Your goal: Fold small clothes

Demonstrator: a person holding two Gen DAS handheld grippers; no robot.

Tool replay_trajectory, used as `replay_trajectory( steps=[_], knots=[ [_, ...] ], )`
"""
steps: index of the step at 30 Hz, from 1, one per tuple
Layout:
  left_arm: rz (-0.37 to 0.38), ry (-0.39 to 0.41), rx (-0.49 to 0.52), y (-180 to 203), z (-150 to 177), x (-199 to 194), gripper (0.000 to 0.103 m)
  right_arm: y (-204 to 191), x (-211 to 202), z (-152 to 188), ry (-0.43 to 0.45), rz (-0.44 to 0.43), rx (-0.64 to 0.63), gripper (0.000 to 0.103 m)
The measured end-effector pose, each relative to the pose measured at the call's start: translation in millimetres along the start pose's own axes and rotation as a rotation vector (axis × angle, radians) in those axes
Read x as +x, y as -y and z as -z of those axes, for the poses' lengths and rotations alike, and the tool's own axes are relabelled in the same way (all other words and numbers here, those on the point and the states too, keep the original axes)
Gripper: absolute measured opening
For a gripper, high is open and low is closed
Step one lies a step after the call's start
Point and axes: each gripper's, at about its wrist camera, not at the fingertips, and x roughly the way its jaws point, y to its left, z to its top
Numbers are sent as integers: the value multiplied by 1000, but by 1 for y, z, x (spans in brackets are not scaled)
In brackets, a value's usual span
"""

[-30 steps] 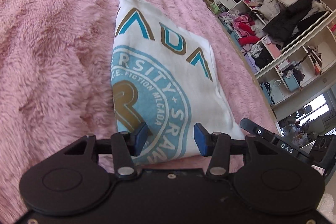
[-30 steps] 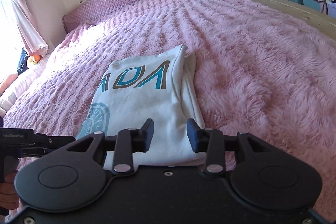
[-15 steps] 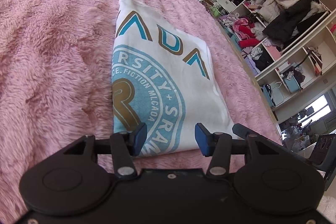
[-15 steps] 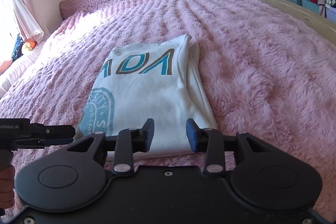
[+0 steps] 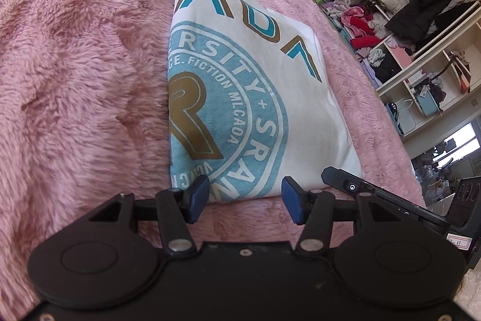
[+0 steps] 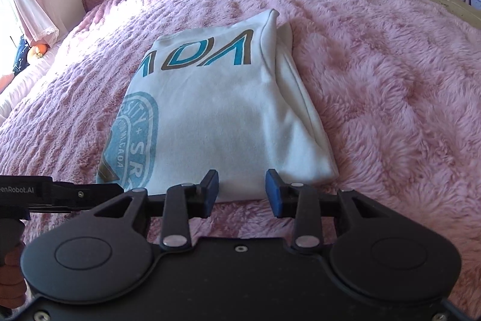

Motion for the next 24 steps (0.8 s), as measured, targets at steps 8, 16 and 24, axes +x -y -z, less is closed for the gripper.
replay_trajectory(
  steps=[8, 16, 24],
  knots=[
    [28, 88, 24, 15, -22, -38, 56, 9, -37, -11, 116, 61, 27, 35],
    [-10, 57, -46, -9, -34, -18, 57, 32, -22, -2, 73, 118, 98, 22],
    [-18, 44, -21, -10, -27, -13, 59, 40, -22, 4, 62, 136, 134, 8]
  ],
)
